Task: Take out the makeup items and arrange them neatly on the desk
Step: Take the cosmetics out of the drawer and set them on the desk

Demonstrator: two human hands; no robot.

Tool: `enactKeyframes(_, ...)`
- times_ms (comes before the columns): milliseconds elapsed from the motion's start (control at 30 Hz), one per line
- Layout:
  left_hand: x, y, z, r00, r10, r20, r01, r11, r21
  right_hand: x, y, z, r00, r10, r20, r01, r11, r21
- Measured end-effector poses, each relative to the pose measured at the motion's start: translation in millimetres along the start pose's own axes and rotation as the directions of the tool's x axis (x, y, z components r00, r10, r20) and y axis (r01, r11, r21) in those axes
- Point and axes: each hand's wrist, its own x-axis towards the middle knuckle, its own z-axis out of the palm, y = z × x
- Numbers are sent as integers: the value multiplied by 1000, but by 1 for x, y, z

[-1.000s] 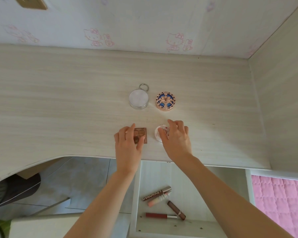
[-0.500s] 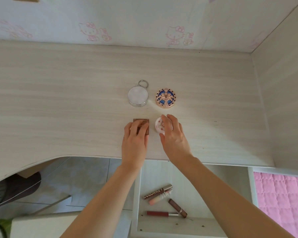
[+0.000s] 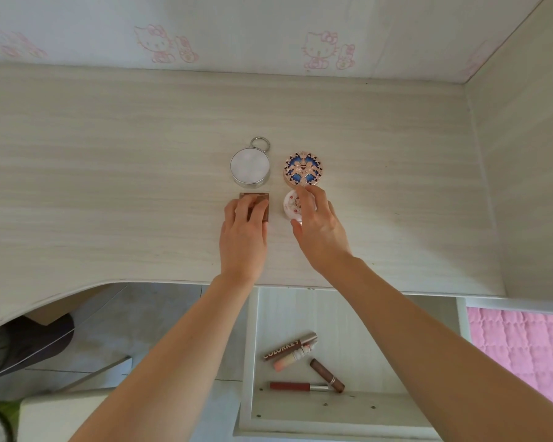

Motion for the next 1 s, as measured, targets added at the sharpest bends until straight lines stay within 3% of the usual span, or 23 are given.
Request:
enactKeyframes(300,-21,7,-7,1000,20,3,-20,1000,2,-23,4,-12,998,42,53,-42,999,7)
enactKeyframes(467,-71,28,-12,989,150,-6,-150,987,-64,-64,16,-26,997,26,77,-28,999,22)
enactKeyframes(600,-119,46,-10,989,150,-3,-150,986,-76,-109,30,-33,996,-42,85,38,998,46)
enactKeyframes(767,-172,59,1,986,132,104,-125,990,-68,-171,41,-30,978,-150,144,150,989,10)
enactKeyframes(1000,-221,58,30,949,60,308,-58,998,-13,-231,59,-7,975,-106,194,97,994,56)
